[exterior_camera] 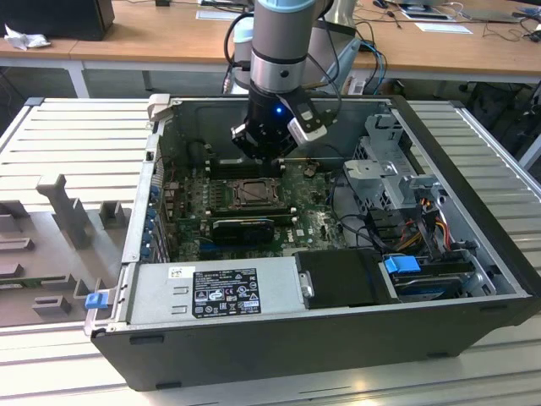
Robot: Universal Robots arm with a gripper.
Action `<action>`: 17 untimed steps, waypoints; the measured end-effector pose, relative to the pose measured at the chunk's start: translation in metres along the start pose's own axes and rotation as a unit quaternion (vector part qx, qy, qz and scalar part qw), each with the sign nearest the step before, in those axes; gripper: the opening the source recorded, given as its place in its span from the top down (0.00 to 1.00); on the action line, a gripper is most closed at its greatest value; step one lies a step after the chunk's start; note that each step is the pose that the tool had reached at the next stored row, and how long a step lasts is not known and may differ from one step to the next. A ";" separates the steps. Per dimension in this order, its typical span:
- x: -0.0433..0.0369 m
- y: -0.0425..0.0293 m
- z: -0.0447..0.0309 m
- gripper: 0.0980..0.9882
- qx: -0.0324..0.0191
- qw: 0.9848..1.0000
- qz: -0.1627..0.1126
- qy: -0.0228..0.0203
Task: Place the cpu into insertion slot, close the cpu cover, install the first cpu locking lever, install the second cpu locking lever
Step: 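Install the second cpu locking lever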
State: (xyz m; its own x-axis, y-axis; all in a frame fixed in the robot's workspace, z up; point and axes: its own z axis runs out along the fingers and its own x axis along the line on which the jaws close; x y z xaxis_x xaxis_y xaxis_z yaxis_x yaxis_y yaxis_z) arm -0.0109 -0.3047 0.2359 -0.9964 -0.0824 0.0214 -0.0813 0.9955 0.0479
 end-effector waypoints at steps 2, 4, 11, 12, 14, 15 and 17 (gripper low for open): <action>0.0002 -0.0024 -0.0001 0.99 0.000 1.000 0.000 0.000; 0.0005 -0.0058 -0.0003 0.99 0.000 1.000 0.000 0.000; 0.0014 -0.0158 -0.0010 0.99 0.000 1.000 0.000 0.000; 0.0015 -0.0159 -0.0045 0.99 0.000 1.000 0.000 0.000; 0.0021 -0.0220 -0.0051 0.99 0.000 1.000 0.000 0.000; 0.0025 -0.0245 -0.0050 0.99 0.000 1.000 0.000 0.000; 0.0033 -0.0313 -0.0045 0.99 0.000 1.000 0.000 0.000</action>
State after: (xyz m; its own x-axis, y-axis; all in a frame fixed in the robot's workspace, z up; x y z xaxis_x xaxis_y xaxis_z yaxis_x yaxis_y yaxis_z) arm -0.0116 -0.3364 0.2389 -0.9964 -0.0825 0.0214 -0.0814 0.9955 0.0478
